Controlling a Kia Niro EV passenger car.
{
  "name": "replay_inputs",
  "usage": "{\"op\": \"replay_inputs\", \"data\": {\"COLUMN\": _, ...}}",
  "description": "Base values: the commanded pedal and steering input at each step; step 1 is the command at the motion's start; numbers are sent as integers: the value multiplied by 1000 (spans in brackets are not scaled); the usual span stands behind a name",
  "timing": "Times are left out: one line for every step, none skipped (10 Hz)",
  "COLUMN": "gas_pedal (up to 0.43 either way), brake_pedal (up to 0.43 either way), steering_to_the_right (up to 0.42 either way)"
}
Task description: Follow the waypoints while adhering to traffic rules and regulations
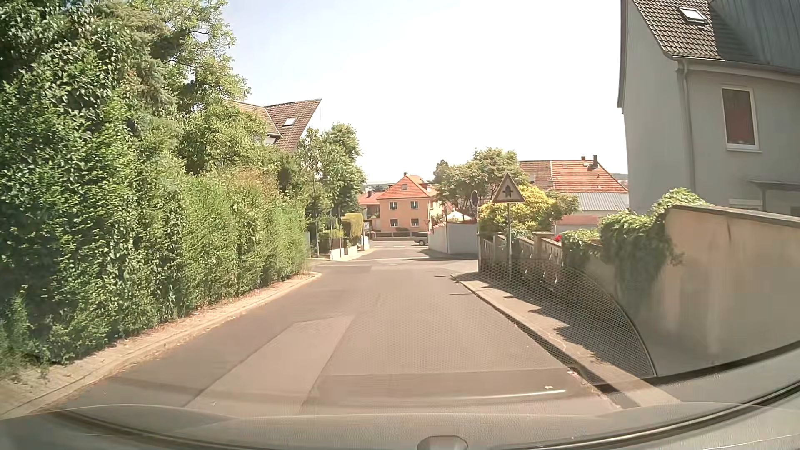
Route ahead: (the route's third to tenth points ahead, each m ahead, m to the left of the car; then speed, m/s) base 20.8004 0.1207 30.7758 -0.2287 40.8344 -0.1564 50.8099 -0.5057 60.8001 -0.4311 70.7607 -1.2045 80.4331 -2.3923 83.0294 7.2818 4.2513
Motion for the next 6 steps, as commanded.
{"op": "replay_inputs", "data": {"gas_pedal": 0, "brake_pedal": 98, "steering_to_the_right": 9}}
{"op": "replay_inputs", "data": {"gas_pedal": 0, "brake_pedal": 30, "steering_to_the_right": 9}}
{"op": "replay_inputs", "data": {"gas_pedal": 0, "brake_pedal": 0, "steering_to_the_right": 9}}
{"op": "replay_inputs", "data": {"gas_pedal": 0, "brake_pedal": 0, "steering_to_the_right": 9}}
{"op": "replay_inputs", "data": {"gas_pedal": 0, "brake_pedal": 6, "steering_to_the_right": 5}}
{"op": "replay_inputs", "data": {"gas_pedal": 0, "brake_pedal": 49, "steering_to_the_right": 1}}
